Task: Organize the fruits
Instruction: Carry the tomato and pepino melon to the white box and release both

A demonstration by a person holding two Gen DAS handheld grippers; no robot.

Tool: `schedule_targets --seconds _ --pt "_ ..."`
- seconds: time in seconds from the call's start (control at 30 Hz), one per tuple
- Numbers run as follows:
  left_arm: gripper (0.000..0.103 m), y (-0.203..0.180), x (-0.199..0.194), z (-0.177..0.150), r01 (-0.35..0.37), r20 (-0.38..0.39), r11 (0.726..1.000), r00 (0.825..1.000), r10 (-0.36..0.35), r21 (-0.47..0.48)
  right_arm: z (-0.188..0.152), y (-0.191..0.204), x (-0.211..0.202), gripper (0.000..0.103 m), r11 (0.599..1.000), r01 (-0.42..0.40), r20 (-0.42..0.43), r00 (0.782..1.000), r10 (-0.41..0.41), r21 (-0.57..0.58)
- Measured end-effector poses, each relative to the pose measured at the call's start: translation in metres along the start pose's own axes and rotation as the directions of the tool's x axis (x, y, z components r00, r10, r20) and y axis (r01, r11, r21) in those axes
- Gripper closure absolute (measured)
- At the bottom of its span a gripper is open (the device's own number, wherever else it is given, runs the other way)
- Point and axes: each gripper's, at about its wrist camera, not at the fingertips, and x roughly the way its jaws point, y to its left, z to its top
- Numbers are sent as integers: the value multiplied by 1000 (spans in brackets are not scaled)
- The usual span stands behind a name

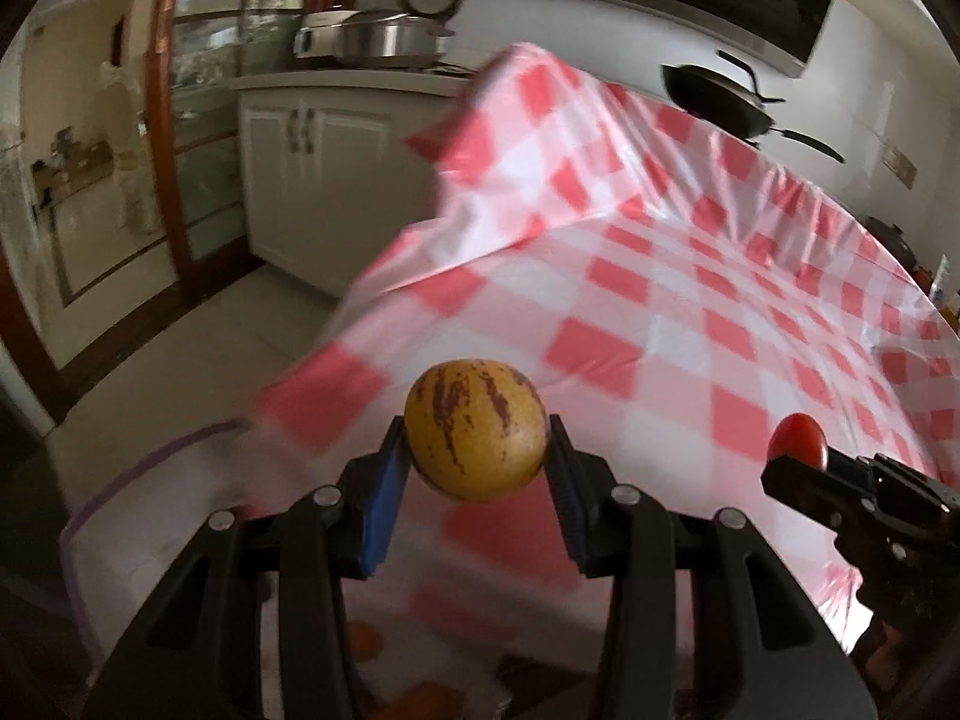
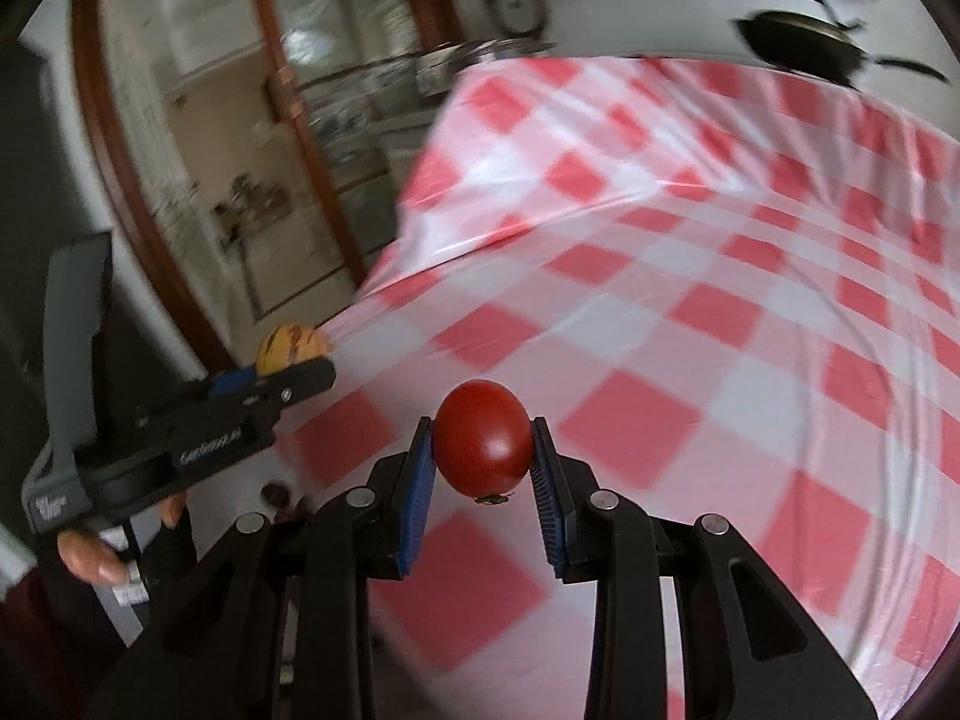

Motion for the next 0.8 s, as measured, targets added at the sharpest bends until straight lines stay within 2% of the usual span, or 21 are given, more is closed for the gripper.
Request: schedule_targets --seconds 0.23,0.47,0.63,0.73,0.8 --pt "58 55 -24 -32 -100 -24 993 995 99 -68 -10 65 16 72 977 -102 -66 994 92 -186" --pt "58 96 -27 -79 -192 -106 971 978 178 -140 -29 117 38 72 928 -188 -174 975 137 -322" --pt "58 127 -12 -117 -271 -241 933 947 214 -237 -47 145 76 72 892 -243 -304 944 127 -382" --pt "58 149 1 -129 -307 -313 892 928 203 -332 -61 161 110 72 868 -261 -395 915 82 -423" --pt "58 162 12 -136 -337 -370 867 908 197 -366 -73 169 135 72 850 -266 -460 887 32 -454"
